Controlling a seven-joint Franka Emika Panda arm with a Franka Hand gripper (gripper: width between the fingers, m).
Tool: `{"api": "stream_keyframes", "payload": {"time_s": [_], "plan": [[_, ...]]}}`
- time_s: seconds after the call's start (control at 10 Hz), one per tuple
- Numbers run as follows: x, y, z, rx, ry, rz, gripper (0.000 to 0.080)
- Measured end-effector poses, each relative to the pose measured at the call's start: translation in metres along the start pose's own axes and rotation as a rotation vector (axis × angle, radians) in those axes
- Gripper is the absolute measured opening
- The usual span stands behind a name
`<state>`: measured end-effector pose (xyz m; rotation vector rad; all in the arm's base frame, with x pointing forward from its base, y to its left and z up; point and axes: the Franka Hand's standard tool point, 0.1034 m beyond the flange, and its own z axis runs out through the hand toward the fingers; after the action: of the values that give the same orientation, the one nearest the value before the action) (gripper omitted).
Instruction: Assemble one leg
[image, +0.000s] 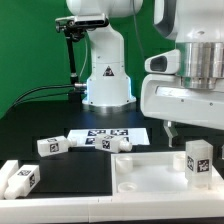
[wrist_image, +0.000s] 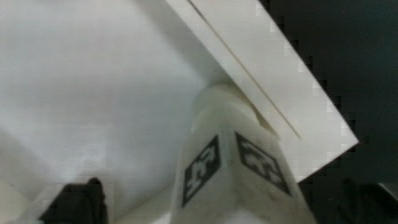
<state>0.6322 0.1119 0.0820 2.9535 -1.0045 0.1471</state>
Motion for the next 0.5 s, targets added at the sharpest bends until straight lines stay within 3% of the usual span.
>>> {"api": "stream_keyframes", "payload": {"time_s": [0.1,0.2,0.3,0.5], "plan": [[0.001,-0.001,-0.001,0.009,0.001,-0.069,0.0649],[0.006,-0.001,-0.005,0.043,-0.004,-0.170,0.0649],[0.008,0.000,-0.002,0.059,-0.013,-0.228,0.0649],[-0.002,-0.014,0.000,0.050,0.023,-0.350,0.0649]]}}
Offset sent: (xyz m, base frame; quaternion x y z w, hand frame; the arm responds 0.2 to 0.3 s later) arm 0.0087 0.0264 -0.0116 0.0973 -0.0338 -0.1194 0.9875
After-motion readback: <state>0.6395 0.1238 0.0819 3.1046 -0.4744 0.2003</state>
